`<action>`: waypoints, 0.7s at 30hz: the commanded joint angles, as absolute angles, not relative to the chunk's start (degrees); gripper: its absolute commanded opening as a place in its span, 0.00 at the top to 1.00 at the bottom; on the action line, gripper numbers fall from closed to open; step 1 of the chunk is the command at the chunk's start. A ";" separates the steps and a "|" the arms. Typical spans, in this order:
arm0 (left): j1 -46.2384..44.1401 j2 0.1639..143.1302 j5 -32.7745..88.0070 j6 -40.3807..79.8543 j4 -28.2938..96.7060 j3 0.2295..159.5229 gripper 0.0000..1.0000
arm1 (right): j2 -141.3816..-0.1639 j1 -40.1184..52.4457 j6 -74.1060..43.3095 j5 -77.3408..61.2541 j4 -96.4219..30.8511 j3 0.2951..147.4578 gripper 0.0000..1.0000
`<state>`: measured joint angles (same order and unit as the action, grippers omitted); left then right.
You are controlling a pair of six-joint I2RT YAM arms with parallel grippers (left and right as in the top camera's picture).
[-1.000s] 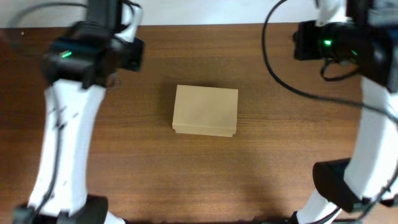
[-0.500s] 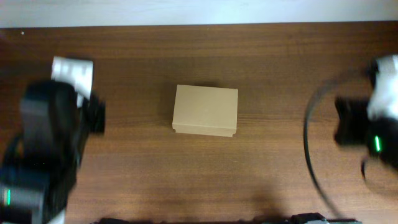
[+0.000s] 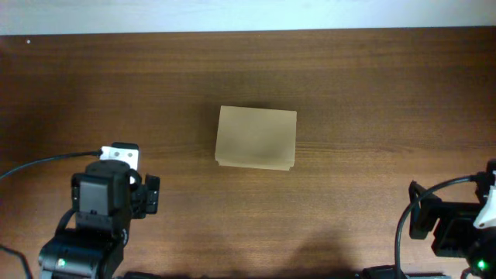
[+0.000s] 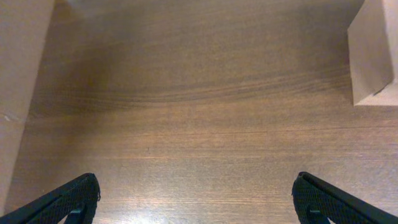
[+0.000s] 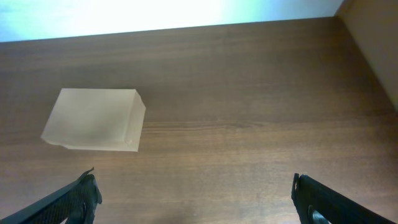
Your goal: Pack container
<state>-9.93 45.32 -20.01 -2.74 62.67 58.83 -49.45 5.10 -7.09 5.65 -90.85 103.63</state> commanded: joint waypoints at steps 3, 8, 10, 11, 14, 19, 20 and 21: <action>-9.67 46.48 -20.80 -2.20 62.24 58.57 0.01 | -49.50 5.61 -7.18 7.60 -90.63 103.44 0.01; -9.67 47.20 -20.82 -2.20 62.35 58.57 0.01 | -49.50 5.61 -7.18 7.60 -90.63 103.44 0.01; -9.67 47.20 -20.82 -2.20 62.35 58.57 0.01 | -49.50 5.61 -7.18 7.60 -90.63 103.44 0.01; -9.67 47.20 -20.82 -2.20 62.35 58.57 0.01 | -49.50 5.61 -7.16 7.60 -90.61 103.44 0.01; -9.67 47.20 -20.82 -2.20 62.35 58.57 0.01 | -49.50 5.61 -7.16 7.60 -90.63 103.44 0.01; -9.67 47.20 -20.82 -2.20 62.35 58.57 0.01 | -49.50 5.61 -7.18 7.60 -90.63 103.44 0.01; -9.67 47.20 -20.82 -2.20 62.35 58.57 0.01 | -49.50 5.61 -7.16 7.60 -90.61 103.44 0.01; -9.67 47.20 -20.82 -2.17 62.35 58.57 0.01 | -49.50 5.61 -7.18 7.60 -90.63 103.44 0.01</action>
<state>-9.93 47.27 -20.01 -2.74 62.52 58.81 -49.50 5.10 -7.09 6.46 -90.85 103.63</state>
